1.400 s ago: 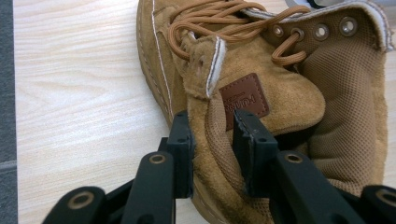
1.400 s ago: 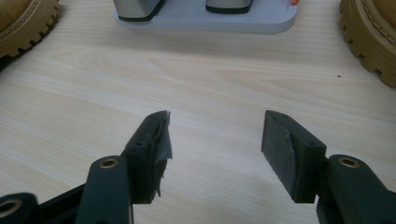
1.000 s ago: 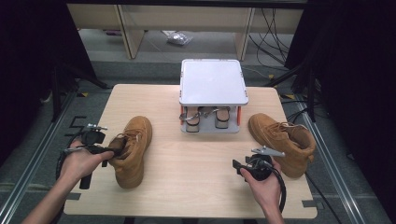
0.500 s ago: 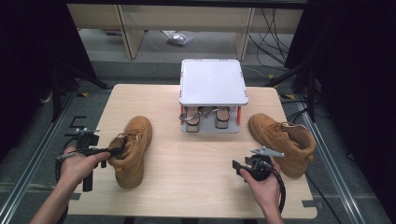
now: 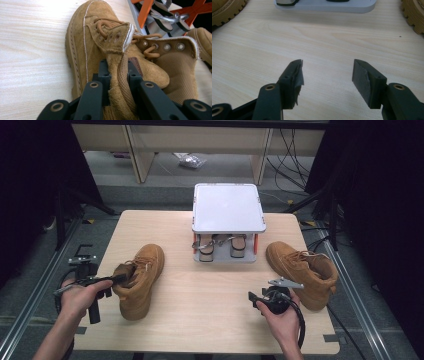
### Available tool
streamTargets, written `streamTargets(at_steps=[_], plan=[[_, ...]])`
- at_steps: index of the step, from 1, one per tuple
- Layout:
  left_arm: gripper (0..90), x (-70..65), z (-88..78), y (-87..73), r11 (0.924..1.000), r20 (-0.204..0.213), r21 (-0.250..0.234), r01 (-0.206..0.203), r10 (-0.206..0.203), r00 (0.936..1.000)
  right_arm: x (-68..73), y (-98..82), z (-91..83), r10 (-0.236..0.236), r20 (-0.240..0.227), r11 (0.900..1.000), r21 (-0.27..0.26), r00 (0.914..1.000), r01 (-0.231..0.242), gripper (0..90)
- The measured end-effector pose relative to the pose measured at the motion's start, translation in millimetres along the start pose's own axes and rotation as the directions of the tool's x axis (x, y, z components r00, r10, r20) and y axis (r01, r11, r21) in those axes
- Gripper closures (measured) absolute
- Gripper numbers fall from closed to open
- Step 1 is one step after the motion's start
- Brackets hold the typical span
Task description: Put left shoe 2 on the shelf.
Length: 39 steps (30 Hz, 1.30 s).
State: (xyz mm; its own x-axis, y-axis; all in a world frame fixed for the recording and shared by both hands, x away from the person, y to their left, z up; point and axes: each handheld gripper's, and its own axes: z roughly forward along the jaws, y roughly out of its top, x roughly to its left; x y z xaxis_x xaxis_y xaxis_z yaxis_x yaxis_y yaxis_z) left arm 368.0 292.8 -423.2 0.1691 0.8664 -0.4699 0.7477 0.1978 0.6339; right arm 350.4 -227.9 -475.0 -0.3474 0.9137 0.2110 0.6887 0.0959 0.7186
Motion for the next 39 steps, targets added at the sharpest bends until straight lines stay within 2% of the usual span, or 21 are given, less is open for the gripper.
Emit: streamTargets(at_steps=[4, 6, 7, 8, 9, 14, 16, 17, 20, 21, 22, 23, 24, 25, 26, 27, 28, 29, 32, 33, 39], plan=[[79.1, 4.6, -0.3, 0.9, 0.9983, 0.024, -0.016, 0.057, -0.056, 0.9981, -0.9, -0.8, 1.3, 0.004, 0.000, 1.000, -0.003, 1.0000, -0.004, 42.3], [79.2, 5.8, -0.4, 1.4, 0.9975, 0.030, -0.013, 0.070, -0.069, 0.9972, -0.5, -0.8, 1.3, 0.005, 0.007, 1.000, -0.001, 1.0000, -0.005, 42.4], [79.3, 6.6, -0.3, 1.6, 0.9965, 0.034, -0.028, 0.079, -0.078, 0.9964, -0.3, -0.8, 1.0, 0.006, 0.009, 1.000, 0.002, 0.9999, -0.006, 42.3], [79.4, 7.2, -0.6, 2.1, 0.9965, 0.035, -0.023, 0.080, -0.079, 0.9962, -1.5, -1.0, 2.3, 0.000, -0.008, 1.000, -0.012, 1.0000, 0.000, 42.4], [79.5, 7.9, -0.8, 2.5, 0.9954, 0.037, -0.029, 0.091, -0.090, 0.9952, -1.6, -1.1, 2.5, -0.001, -0.004, 1.000, -0.013, 1.0000, 0.001, 42.4], [79.7, 8.1, -0.8, 4.4, 0.9948, 0.044, -0.042, 0.093, -0.091, 0.9949, -1.5, -0.9, 1.1, -0.001, 0.004, 1.000, -0.004, 1.0000, 0.001, 42.4], [79.7, 6.3, -0.7, 5.0, 0.9954, 0.041, -0.052, 0.080, -0.078, 0.9961, -1.9, -0.9, 1.4, -0.002, 0.001, 1.000, -0.007, 1.0000, 0.002, 42.4], [79.7, 5.4, -0.1, 5.6, 0.9972, 0.043, -0.048, 0.057, -0.055, 0.9976, -1.8, -1.1, 1.7, 0.000, 0.001, 1.000, -0.008, 1.0000, 0.000, 42.4], [79.9, 4.8, 0.8, 6.7, 0.9955, 0.053, -0.054, 0.078, -0.075, 0.9958, -1.6, -1.5, 1.7, 0.006, -0.003, 1.000, -0.008, 1.0000, -0.006, 42.5], [80.0, 5.8, 1.5, 7.2, 0.9952, 0.069, -0.055, 0.081, -0.077, 0.9946, -1.4, -1.3, 1.0, 0.005, 0.004, 1.000, -0.003, 1.0000, -0.005, 42.5], [80.0, 5.9, 1.5, 7.6, 0.9951, 0.074, -0.048, 0.087, -0.083, 0.9938, -1.6, -1.4, 1.1, 0.006, -0.008, 1.000, -0.007, 0.9999, -0.006, 42.5], [80.0, 6.2, 2.5, 7.2, 0.9921, 0.094, -0.065, 0.108, -0.101, 0.9904, -1.2, -1.2, 0.2, 0.005, 0.003, 1.000, -0.001, 1.0000, -0.005, 42.5], [80.0, 6.0, 2.3, 7.9, 0.9934, 0.098, -0.051, 0.103, -0.098, 0.9904, -1.6, -1.5, 1.2, 0.007, -0.011, 1.000, -0.010, 0.9999, -0.007, 42.5], [80.0, 5.5, 2.8, 8.0, 0.9918, 0.106, -0.063, 0.111, -0.104, 0.9889, -1.6, -1.6, 1.8, 0.006, 0.000, 1.000, -0.009, 1.0000, -0.006, 42.5], [79.9, 5.0, 2.5, 8.6, 0.9928, 0.109, -0.053, 0.107, -0.101, 0.9889, -1.9, -1.8, 2.0, 0.000, 0.006, 1.000, -0.007, 1.0000, 0.000, 42.5], [80.0, 4.5, 2.7, 8.9, 0.9912, 0.113, -0.064, 0.116, -0.109, 0.9877, -1.9, -1.8, 2.1, 0.002, 0.003, 1.000, -0.007, 1.0000, -0.002, 42.5], [80.0, 4.3, 3.1, 9.4, 0.9920, 0.114, -0.065, 0.108, -0.100, 0.9885, -1.8, -1.7, 1.8, 0.006, -0.003, 1.000, -0.007, 1.0000, -0.006, 42.5], [80.0, 3.8, 3.1, 10.1, 0.9903, 0.119, -0.067, 0.122, -0.113, 0.9864, -1.8, -1.7, 1.9, 0.004, -0.002, 1.000, -0.008, 1.0000, -0.004, 42.5], [80.1, 3.0, 3.2, 11.8, 0.9908, 0.114, -0.081, 0.109, -0.099, 0.9886, -2.1, -0.5, -0.9, -0.007, 0.014, 1.000, -0.006, 0.9999, 0.007, 42.6], [80.0, 2.7, 3.6, 12.5, 0.9897, 0.129, -0.081, 0.118, -0.107, 0.9858, -2.6, -0.4, -0.3, -0.008, 0.013, 1.000, -0.013, 0.9999, 0.008, 42.6], [80.1, 3.3, 2.0, 17.1, 0.9870, 0.149, -0.087, 0.135, -0.121, 0.9814, -3.1, 0.2, -2.5, 0.004, 0.018, 1.000, -0.015, 0.9998, -0.004, 42.7]])
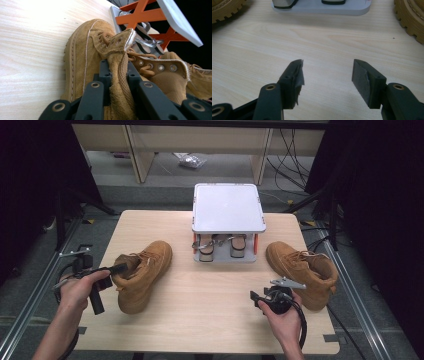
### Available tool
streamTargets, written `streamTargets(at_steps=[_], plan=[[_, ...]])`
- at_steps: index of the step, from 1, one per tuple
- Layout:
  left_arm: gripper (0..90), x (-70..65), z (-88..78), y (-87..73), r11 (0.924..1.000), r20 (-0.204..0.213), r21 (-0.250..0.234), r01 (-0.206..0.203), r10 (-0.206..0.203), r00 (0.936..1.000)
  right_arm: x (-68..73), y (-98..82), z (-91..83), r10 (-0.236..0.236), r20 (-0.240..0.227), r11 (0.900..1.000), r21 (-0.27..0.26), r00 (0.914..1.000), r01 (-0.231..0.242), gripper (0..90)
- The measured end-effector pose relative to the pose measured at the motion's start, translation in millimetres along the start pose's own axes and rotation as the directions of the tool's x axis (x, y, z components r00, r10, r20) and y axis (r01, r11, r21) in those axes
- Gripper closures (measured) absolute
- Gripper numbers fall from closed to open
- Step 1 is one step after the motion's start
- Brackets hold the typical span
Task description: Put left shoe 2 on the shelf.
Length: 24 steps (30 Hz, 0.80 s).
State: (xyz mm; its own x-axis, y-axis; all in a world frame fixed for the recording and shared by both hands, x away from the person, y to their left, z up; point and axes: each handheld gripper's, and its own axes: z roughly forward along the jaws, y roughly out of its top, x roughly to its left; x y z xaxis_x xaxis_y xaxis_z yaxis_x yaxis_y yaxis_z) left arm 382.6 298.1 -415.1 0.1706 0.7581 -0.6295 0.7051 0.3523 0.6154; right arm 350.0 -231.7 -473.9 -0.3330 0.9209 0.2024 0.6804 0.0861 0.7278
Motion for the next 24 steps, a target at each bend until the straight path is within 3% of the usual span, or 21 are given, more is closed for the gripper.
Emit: streamTargets(at_steps=[24], plan=[[80.0, -2.0, 3.2, 20.3, 0.9981, 0.033, -0.037, 0.050, -0.049, 0.9982, -0.5, -0.3, 0.1, 0.005, -0.006, 1.000, -0.005, 1.0000, -0.005, 42.9]])
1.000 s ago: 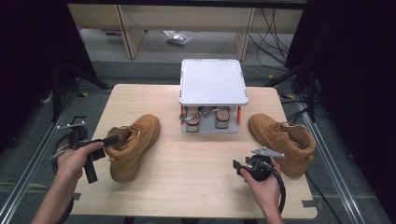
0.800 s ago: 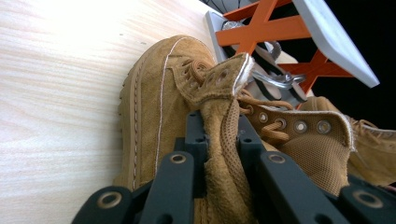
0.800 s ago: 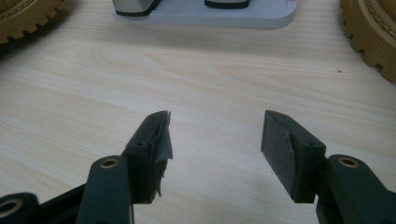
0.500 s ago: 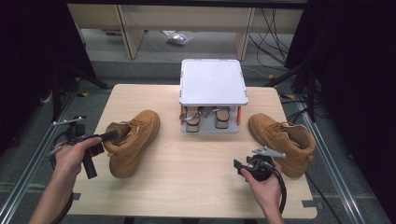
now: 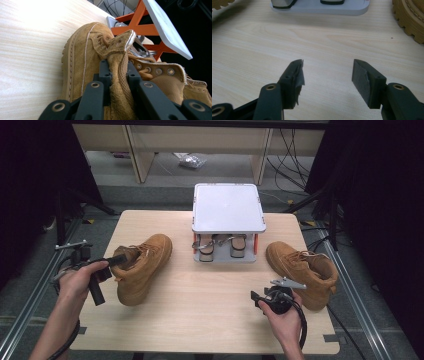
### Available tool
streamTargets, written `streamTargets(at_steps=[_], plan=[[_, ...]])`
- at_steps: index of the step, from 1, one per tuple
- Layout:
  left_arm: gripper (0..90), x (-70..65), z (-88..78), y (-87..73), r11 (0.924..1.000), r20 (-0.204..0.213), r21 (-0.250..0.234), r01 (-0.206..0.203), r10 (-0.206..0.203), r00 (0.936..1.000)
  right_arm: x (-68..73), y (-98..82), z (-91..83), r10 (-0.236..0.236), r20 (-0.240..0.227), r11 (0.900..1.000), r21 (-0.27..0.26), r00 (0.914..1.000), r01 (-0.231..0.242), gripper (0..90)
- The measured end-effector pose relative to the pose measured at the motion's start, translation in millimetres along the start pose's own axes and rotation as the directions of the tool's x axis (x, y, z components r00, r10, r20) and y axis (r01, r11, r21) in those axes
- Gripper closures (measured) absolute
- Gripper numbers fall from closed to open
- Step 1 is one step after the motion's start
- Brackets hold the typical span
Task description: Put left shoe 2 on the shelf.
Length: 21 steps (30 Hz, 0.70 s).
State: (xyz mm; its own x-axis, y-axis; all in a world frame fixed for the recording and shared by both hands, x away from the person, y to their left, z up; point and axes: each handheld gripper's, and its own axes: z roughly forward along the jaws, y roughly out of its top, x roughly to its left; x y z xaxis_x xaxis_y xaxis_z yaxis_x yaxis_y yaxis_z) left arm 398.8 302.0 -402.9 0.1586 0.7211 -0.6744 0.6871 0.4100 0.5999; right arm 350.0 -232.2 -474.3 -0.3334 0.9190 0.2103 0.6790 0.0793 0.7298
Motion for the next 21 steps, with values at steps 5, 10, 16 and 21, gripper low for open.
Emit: streamTargets(at_steps=[5, 10, 16, 21], plan=[[80.1, -1.7, 0.9, 4.1, 0.9999, 0.002, -0.011, 0.000, 0.000, 1.0000, 0.7, -0.6, 0.6, 0.002, 0.000, 1.000, 0.011, 1.0000, -0.002, 42.9], [80.1, -3.8, 1.7, 8.0, 0.9999, 0.009, -0.013, 0.008, -0.008, 0.9999, 0.4, -0.6, 0.4, -0.001, 0.009, 1.000, 0.001, 1.0000, 0.001, 42.9], [80.0, -5.4, 2.4, 14.7, 0.9998, 0.020, -0.020, 0.009, -0.009, 0.9998, 0.0, -0.7, 0.5, -0.001, 0.006, 1.000, 0.002, 1.0000, 0.001, 42.9], [79.9, -7.5, 3.6, 19.3, 0.9997, 0.024, -0.022, 0.012, -0.011, 0.9996, 1.0, -1.5, 1.6, -0.005, 0.012, 1.000, 0.010, 0.9999, 0.005, 42.9]])
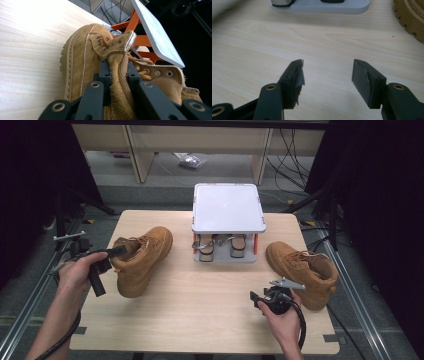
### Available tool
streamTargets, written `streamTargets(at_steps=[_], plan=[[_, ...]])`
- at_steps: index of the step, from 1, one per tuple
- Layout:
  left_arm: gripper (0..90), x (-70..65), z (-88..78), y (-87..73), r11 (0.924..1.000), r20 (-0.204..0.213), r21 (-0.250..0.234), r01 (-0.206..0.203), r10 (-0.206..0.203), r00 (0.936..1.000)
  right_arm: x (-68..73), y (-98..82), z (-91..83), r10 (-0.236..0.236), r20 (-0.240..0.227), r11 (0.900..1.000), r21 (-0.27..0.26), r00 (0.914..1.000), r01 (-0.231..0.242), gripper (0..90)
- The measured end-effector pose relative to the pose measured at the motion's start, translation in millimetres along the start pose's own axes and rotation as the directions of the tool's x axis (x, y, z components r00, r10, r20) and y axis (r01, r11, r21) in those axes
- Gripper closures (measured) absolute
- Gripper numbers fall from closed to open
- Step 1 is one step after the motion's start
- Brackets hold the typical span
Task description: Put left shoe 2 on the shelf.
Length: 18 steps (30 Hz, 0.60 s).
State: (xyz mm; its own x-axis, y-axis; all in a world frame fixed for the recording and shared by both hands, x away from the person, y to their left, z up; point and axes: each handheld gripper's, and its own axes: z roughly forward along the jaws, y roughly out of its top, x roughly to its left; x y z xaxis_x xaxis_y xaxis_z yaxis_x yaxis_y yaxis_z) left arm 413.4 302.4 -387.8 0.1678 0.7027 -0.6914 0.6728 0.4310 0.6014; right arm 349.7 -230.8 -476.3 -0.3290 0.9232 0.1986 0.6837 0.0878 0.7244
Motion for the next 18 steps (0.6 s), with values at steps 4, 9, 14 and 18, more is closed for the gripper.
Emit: streamTargets(at_steps=[4, 9, 14, 18], plan=[[79.9, -1.8, 2.2, 3.0, 1.0000, 0.006, -0.005, 0.006, -0.006, 1.0000, 2.7, -1.2, 1.9, 0.028, -0.004, 1.000, -0.007, 0.9996, -0.028, 42.8], [79.9, -4.8, 3.3, 7.1, 0.9999, 0.016, -0.009, 0.011, -0.011, 0.9998, 2.8, -0.4, -0.5, 0.030, 0.004, 0.999, 0.012, 0.9996, -0.030, 42.8], [80.0, -7.8, 4.0, 12.2, 0.9998, 0.028, -0.012, 0.016, -0.016, 0.9995, -0.9, -0.7, 2.6, -0.006, -0.004, 1.000, -0.007, 1.0000, 0.006, 42.8], [79.9, -11.6, 4.8, 17.0, 0.9998, 0.030, -0.015, 0.013, -0.012, 0.9995, 0.2, -0.7, 1.8, -0.003, -0.002, 1.000, 0.002, 1.0000, 0.003, 42.8]])
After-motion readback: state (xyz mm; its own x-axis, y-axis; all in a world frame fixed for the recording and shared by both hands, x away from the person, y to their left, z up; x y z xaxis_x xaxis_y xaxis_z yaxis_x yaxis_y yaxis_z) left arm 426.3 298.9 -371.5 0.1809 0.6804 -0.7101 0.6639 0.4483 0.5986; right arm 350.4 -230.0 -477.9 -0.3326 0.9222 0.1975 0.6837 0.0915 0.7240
